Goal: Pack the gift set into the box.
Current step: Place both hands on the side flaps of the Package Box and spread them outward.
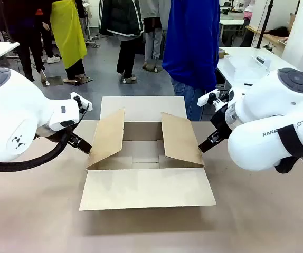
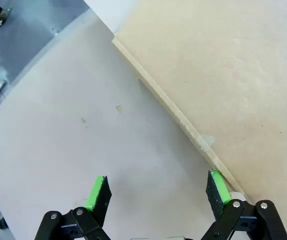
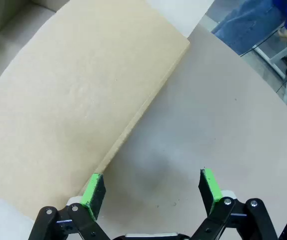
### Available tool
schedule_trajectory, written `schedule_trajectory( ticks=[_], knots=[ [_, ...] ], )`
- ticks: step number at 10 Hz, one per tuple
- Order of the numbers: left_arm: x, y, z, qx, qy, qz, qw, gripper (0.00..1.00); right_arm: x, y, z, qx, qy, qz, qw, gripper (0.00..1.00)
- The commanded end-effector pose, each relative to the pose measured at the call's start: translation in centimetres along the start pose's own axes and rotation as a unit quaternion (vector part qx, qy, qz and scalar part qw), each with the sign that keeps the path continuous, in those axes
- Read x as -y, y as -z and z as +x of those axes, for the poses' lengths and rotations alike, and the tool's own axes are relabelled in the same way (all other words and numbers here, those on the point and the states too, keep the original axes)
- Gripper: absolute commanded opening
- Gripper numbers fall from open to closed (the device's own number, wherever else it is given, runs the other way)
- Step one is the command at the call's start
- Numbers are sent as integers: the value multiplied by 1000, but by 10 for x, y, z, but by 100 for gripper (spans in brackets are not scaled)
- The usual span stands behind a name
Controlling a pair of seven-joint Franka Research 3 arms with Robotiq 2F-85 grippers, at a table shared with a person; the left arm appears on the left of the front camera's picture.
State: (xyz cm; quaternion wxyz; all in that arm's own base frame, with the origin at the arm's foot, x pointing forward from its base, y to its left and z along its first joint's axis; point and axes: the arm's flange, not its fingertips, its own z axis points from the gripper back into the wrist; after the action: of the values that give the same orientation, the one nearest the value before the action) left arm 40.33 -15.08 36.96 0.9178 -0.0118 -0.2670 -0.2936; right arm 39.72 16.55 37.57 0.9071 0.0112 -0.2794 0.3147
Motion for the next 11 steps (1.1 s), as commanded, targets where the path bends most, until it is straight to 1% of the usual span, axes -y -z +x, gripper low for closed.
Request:
schedule_trajectory(
  ticks=[1, 11],
  knots=[
    [1, 0, 0, 1, 1, 0, 1000, 100, 0, 0, 0, 0, 0, 0, 1000, 100],
    [1, 0, 0, 1, 1, 0, 1000, 100, 0, 0, 0, 0, 0, 0, 1000, 100]
  ],
)
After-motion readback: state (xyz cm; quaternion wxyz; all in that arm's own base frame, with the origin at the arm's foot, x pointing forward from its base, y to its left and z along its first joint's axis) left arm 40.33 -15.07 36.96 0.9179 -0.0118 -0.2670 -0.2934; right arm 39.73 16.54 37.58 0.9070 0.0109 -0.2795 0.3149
